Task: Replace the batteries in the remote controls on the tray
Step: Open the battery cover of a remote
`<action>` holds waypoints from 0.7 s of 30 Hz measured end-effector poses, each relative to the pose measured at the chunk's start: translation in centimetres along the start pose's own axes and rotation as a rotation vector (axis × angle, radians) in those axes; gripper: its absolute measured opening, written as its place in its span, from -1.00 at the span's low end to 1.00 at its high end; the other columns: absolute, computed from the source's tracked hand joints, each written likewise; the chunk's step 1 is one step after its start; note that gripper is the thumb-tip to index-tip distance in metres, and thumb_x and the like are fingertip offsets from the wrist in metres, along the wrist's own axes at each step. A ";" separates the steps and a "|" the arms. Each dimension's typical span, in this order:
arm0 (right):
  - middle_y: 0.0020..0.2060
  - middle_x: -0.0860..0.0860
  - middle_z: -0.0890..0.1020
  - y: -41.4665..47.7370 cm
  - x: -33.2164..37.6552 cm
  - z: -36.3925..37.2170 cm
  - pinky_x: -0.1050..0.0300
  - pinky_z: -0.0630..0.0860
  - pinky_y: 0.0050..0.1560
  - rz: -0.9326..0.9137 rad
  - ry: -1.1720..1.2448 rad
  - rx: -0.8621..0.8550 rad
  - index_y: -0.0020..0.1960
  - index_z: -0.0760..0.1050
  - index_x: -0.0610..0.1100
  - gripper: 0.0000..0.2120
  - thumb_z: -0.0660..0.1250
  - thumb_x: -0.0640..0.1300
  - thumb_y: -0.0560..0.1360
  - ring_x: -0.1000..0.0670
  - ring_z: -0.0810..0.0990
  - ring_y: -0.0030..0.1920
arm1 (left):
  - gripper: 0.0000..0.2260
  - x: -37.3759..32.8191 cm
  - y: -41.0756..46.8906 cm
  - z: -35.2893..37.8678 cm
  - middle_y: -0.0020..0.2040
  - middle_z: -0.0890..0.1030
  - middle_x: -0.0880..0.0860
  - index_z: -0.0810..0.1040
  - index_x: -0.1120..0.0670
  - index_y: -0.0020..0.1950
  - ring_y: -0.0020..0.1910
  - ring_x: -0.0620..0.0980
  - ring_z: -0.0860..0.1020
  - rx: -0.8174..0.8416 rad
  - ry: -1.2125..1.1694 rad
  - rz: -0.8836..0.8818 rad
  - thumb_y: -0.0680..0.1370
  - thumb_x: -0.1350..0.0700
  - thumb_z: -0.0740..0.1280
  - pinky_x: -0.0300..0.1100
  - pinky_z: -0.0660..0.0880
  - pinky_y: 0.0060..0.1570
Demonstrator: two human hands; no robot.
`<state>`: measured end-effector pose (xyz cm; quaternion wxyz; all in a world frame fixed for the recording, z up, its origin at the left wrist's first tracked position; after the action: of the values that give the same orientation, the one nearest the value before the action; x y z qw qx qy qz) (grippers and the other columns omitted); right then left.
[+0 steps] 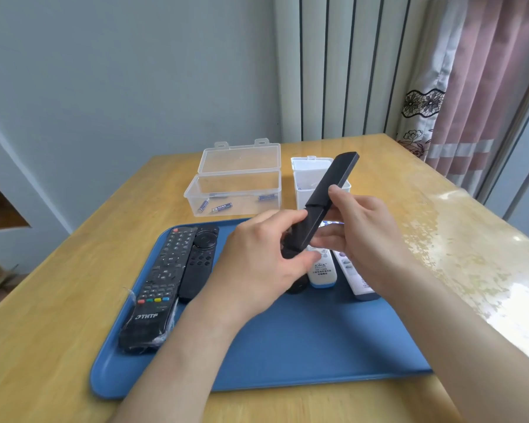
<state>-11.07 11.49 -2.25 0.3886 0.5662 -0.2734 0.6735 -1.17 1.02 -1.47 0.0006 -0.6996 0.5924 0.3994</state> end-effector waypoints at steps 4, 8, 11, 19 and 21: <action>-0.32 -0.16 0.65 0.4 -0.6 -0.3 0.23 0.50 -0.45 0.070 0.059 0.060 -0.05 0.55 -0.34 -0.65 0.20 -0.06 0.65 -0.03 0.51 -0.49 | -0.48 0.0 0.1 -0.4 0.07 0.57 -0.16 0.47 0.00 0.40 0.01 -0.22 0.52 0.167 -0.062 0.017 0.46 0.05 0.49 -0.22 0.53 0.09; -0.28 -0.30 0.51 0.4 -1.1 -0.2 0.26 0.47 -0.38 0.181 0.205 0.136 0.01 0.53 -0.29 -0.68 0.26 0.00 0.59 -0.03 0.50 -0.40 | -0.57 0.0 0.2 -1.1 0.07 0.54 -0.19 0.53 0.00 0.34 0.08 -0.23 0.50 0.177 -0.140 0.050 0.49 0.02 0.45 -0.33 0.50 0.06; -0.32 -0.07 0.63 0.3 -1.1 0.0 0.18 0.37 -0.20 0.241 0.329 0.193 -0.02 0.58 -0.19 -0.73 0.25 0.00 0.58 0.03 0.57 -0.38 | -0.57 -0.4 0.3 -1.3 0.10 0.53 -0.15 0.57 -0.01 0.30 0.12 -0.21 0.45 0.066 -0.041 0.158 0.45 -0.06 0.40 -0.36 0.42 0.09; -0.19 -0.04 0.67 -0.3 -1.2 0.3 0.20 0.56 -0.33 0.258 0.460 0.288 0.05 0.52 -0.16 -0.76 0.27 -0.01 0.51 -0.01 0.64 -0.29 | -0.60 -0.6 0.3 -1.2 0.11 0.55 -0.10 0.61 0.06 0.23 0.10 -0.22 0.38 0.003 0.018 0.248 0.40 0.07 0.42 -0.51 0.25 0.09; -0.24 -0.04 0.66 -0.2 -1.4 0.2 0.20 0.55 -0.34 0.261 0.400 0.269 -0.01 0.54 -0.15 -0.78 0.26 -0.01 0.53 -0.02 0.63 -0.33 | -0.60 -0.3 0.3 -1.1 0.09 0.54 -0.11 0.61 0.05 0.24 0.06 -0.19 0.41 0.011 -0.001 0.215 0.40 0.10 0.44 -0.43 0.35 0.04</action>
<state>-10.70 11.10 -3.61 0.2659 0.4285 -0.1699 0.8467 -0.79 0.67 -0.40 -0.0382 -0.6320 0.6662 0.3941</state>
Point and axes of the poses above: each hand's wrist, its own y-axis towards the middle knuckle, its own z-axis out of the palm, x = y × z, the point moved 4 cm from there along y, towards the middle knuckle
